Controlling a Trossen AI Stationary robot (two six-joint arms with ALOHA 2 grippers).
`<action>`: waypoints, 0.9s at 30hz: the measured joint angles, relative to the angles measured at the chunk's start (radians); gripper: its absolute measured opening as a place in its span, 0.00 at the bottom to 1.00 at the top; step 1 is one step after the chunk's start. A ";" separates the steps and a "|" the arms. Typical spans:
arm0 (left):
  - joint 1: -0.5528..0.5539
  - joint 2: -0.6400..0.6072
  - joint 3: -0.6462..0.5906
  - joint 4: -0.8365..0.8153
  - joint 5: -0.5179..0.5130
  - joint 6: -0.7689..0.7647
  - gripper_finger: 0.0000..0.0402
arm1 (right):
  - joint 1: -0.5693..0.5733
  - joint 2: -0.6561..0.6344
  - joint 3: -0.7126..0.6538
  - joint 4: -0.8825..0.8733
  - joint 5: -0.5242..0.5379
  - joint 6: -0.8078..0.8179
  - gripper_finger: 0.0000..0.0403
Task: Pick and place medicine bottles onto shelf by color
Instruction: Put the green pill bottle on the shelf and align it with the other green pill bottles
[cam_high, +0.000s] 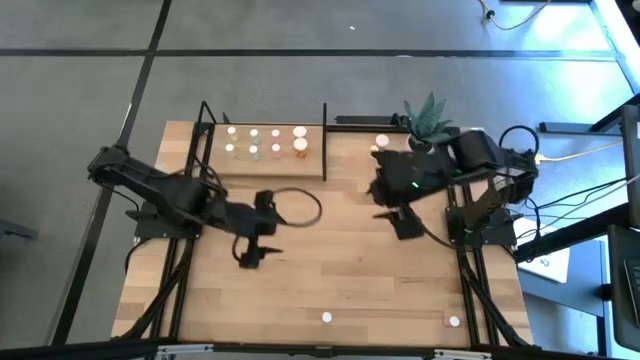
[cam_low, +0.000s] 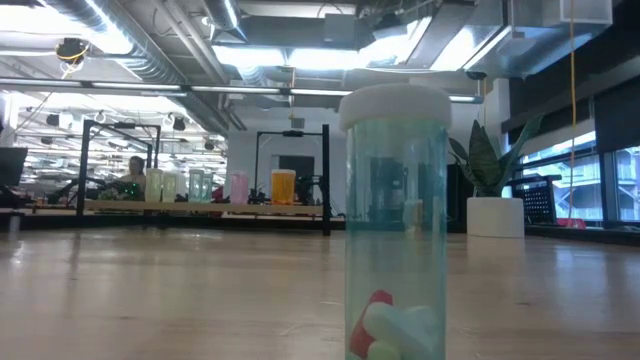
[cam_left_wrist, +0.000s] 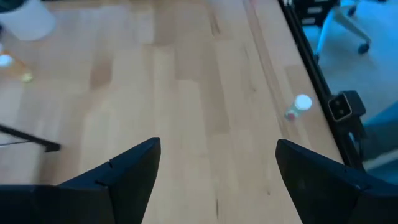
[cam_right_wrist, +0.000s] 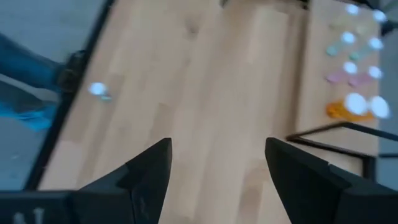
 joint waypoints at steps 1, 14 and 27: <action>-0.010 0.025 0.012 -0.004 0.001 0.000 0.78 | 0.021 -0.008 0.000 0.000 -0.002 0.009 0.64; -0.118 0.394 0.213 0.044 0.076 0.012 0.78 | 0.217 -0.039 0.000 0.002 -0.004 0.074 0.64; -0.207 0.539 0.214 0.292 0.035 0.057 0.78 | 0.298 -0.039 0.000 0.004 -0.004 0.238 0.64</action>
